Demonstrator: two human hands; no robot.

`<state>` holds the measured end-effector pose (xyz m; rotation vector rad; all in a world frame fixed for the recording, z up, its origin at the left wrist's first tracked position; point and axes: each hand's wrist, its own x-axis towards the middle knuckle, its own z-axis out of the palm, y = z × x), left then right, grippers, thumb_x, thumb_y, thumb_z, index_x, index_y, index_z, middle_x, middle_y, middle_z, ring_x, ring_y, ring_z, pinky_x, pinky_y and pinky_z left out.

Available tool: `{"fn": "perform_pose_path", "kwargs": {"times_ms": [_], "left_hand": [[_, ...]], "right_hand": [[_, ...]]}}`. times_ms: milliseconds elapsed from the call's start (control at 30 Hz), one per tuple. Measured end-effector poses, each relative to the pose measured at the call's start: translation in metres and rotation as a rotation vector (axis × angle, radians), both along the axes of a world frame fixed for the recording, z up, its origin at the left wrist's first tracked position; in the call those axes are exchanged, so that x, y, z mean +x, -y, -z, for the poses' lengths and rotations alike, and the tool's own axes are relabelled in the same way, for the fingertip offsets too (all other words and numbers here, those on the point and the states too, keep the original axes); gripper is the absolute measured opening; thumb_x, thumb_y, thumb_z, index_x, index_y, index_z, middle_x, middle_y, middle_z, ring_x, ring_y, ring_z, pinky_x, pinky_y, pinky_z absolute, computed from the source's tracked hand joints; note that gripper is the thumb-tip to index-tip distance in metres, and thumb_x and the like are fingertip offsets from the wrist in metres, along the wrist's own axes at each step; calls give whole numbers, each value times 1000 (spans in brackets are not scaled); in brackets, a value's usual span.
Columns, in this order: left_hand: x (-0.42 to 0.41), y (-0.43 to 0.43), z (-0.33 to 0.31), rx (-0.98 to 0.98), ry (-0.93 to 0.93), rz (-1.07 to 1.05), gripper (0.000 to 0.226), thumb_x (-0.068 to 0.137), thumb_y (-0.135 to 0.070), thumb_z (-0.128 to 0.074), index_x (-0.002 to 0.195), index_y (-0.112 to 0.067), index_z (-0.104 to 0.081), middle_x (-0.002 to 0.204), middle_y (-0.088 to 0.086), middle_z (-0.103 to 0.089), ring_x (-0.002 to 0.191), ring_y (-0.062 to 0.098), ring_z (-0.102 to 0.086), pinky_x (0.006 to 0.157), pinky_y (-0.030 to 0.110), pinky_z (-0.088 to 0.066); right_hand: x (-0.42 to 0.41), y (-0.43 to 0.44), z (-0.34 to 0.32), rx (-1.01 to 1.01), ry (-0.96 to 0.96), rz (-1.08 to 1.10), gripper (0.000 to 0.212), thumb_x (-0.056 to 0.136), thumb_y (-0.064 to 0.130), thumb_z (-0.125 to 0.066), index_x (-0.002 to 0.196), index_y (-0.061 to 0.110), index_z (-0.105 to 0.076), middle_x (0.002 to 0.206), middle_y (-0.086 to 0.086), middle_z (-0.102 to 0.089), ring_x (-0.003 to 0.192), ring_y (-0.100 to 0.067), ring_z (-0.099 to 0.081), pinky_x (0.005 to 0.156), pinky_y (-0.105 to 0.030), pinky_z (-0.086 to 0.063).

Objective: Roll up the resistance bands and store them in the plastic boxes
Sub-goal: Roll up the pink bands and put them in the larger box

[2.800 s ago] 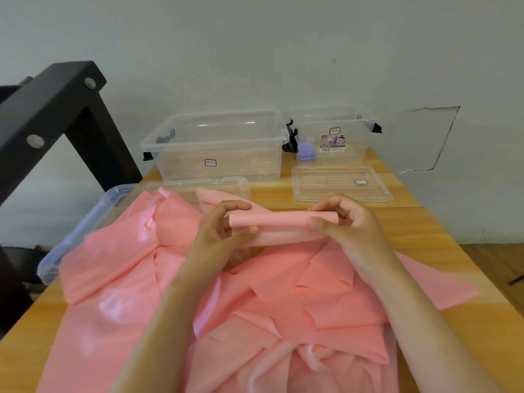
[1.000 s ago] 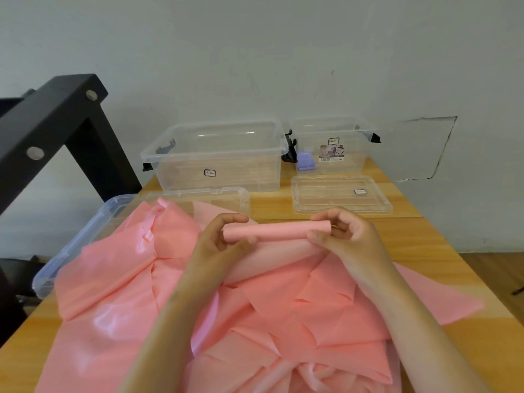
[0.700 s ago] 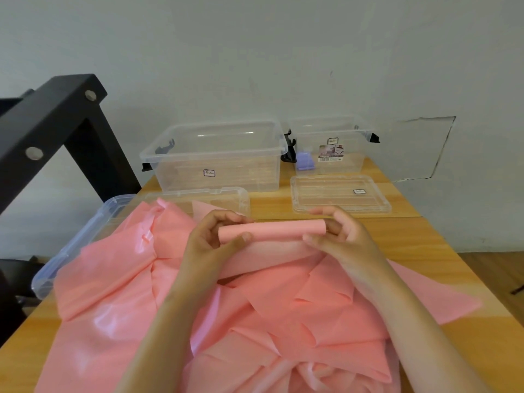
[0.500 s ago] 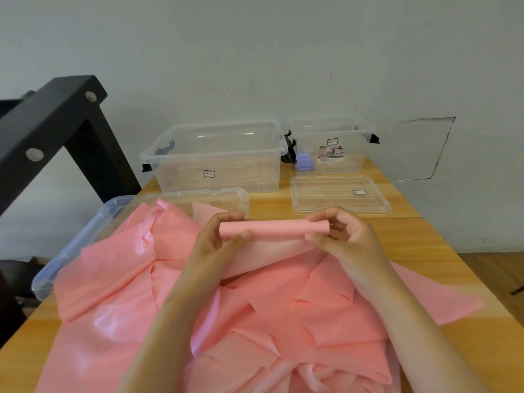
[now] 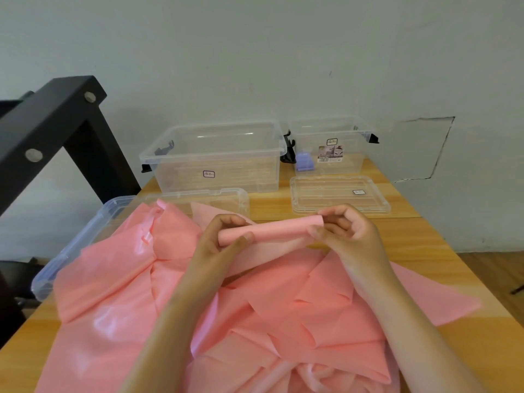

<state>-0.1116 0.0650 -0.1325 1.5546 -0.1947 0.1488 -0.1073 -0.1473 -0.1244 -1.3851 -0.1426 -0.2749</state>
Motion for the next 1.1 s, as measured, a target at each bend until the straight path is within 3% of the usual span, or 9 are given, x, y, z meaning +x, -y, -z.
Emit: {"fn": "perform_pose_path", "kwargs": {"times_ms": [100, 200, 300, 467, 600, 733, 833, 933, 1100], "left_hand": [[0, 0, 1, 22, -2, -36, 8, 91, -18, -61, 93, -25, -60, 83, -18, -62, 71, 2, -55, 57, 19, -43], [0, 0, -1, -60, -7, -4, 13, 87, -13, -66, 85, -25, -61, 84, -9, -63, 76, 16, -57, 56, 26, -49], [1, -1, -2, -177, -14, 66, 19, 80, -8, -71, 88, -18, -57, 88, -4, -64, 77, 26, -50, 65, 35, -45], [2, 0, -3, -165, 49, 35, 28, 81, 5, -65, 95, -15, -54, 93, -2, -66, 86, 14, -62, 66, 25, -56], [0, -1, -1, -70, -68, 36, 25, 80, -18, -69, 102, -19, -58, 97, -4, -67, 80, 7, -64, 62, 23, -54], [-1, -1, -3, 20, -56, 18, 11, 87, -13, -66, 95, -17, -60, 83, -2, -59, 64, 5, -58, 51, 15, -46], [0, -3, -4, -75, -32, 22, 15, 81, -16, -73, 87, -21, -60, 78, 9, -60, 64, 21, -59, 49, 26, -48], [0, -5, -4, -120, -40, 12, 18, 79, -19, -74, 89, -19, -59, 73, 15, -59, 56, 23, -56, 46, 26, -45], [-2, -1, -5, -142, -66, 46, 15, 78, -20, -69, 88, -21, -59, 78, 8, -61, 61, 20, -61, 45, 24, -47]], "right_hand": [[-1, -1, -1, 0, 2, -36, 28, 76, -12, -69, 94, 9, -62, 89, -1, -71, 86, -12, -67, 71, -35, -59], [-1, 0, -1, -15, 5, -58, 29, 78, -11, -68, 95, 11, -62, 98, -7, -70, 90, -13, -66, 77, -42, -57], [-2, 0, 1, -40, -12, -84, 27, 81, -3, -68, 101, 14, -62, 96, -1, -69, 86, -8, -66, 75, -28, -54], [2, 0, 3, -69, -55, -66, 21, 82, 3, -70, 97, 16, -65, 79, 5, -72, 76, -4, -65, 67, -14, -48], [-3, -1, -2, -94, 9, -70, 24, 76, -9, -70, 87, 12, -67, 87, 4, -73, 85, -7, -67, 80, -30, -55], [-5, 1, -3, -105, 31, -55, 25, 75, -9, -71, 85, 13, -67, 92, -2, -72, 88, -11, -66, 84, -47, -54], [-3, 1, -2, -83, 45, -19, 23, 75, -7, -73, 86, 13, -66, 87, 0, -71, 85, -9, -66, 72, -35, -59], [-1, 2, 0, -34, 62, 33, 20, 75, -6, -73, 84, 10, -65, 78, 6, -70, 78, -6, -66, 68, -17, -53], [2, 1, 3, -40, 75, 95, 16, 73, -3, -75, 76, 11, -67, 76, 7, -73, 74, -5, -66, 67, -14, -50]]}}
